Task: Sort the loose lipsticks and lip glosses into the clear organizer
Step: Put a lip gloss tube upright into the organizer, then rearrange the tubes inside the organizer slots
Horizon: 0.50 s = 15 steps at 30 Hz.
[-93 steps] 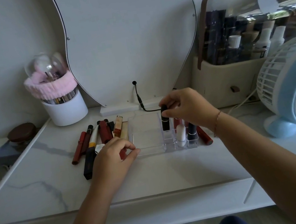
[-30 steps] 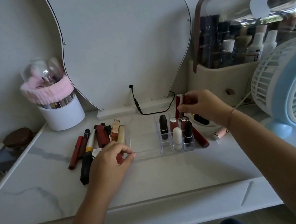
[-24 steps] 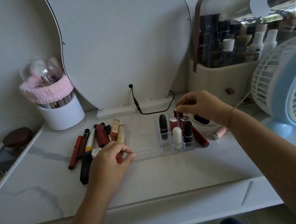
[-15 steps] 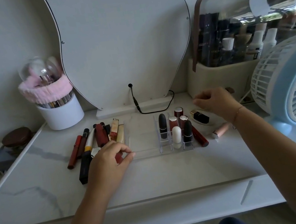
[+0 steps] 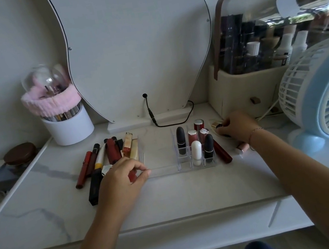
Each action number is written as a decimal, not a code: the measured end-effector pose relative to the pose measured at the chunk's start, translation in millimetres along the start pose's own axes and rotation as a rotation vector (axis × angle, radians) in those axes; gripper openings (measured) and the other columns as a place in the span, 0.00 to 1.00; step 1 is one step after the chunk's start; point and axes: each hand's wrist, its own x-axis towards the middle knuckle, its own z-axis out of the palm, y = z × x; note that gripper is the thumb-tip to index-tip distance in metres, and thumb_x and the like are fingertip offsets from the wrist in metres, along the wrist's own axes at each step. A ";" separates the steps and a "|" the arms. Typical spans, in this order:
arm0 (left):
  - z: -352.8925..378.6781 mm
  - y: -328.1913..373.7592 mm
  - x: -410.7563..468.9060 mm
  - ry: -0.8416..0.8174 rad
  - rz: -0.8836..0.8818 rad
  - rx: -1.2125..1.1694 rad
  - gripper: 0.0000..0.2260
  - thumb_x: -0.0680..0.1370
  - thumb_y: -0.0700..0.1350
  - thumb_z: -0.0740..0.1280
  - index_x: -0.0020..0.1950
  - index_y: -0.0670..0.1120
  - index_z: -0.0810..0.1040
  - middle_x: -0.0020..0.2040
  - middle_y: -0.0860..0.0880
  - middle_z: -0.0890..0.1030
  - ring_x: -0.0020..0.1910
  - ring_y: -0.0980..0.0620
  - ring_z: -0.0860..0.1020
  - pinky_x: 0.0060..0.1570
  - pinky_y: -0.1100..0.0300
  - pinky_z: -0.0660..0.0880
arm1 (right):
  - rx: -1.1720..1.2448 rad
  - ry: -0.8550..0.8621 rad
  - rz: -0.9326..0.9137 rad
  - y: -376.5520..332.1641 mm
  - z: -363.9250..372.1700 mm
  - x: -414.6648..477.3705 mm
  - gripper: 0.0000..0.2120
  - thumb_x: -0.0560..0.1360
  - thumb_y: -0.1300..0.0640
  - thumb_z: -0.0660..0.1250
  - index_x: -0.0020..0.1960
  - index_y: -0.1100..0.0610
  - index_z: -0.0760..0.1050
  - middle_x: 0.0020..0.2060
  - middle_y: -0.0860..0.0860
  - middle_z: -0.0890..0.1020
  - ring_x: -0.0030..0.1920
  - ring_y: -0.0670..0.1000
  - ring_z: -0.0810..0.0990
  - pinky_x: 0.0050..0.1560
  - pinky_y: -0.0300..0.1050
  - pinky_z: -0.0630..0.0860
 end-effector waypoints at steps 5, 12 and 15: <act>-0.1 -1.0 -0.3 0.007 0.024 0.015 0.05 0.70 0.45 0.75 0.39 0.49 0.79 0.40 0.57 0.78 0.38 0.54 0.77 0.38 0.53 0.77 | 0.205 0.138 -0.083 -10.3 -11.3 -17.5 0.10 0.73 0.52 0.67 0.39 0.58 0.80 0.35 0.57 0.82 0.35 0.54 0.77 0.36 0.47 0.75; -3.4 24.2 3.2 0.187 0.108 -0.072 0.04 0.70 0.42 0.74 0.43 0.46 0.81 0.46 0.55 0.78 0.48 0.58 0.76 0.41 0.69 0.74 | 0.855 0.172 -0.248 -41.0 -45.1 -100.9 0.04 0.72 0.53 0.67 0.46 0.51 0.79 0.32 0.43 0.82 0.32 0.37 0.78 0.33 0.29 0.73; -1.9 56.8 5.6 0.166 0.123 -0.236 0.11 0.72 0.53 0.71 0.50 0.51 0.81 0.49 0.59 0.79 0.52 0.58 0.77 0.49 0.62 0.76 | 1.087 -0.023 -0.304 -57.0 -40.5 -135.9 0.12 0.68 0.53 0.67 0.47 0.60 0.80 0.32 0.46 0.83 0.31 0.40 0.77 0.36 0.34 0.74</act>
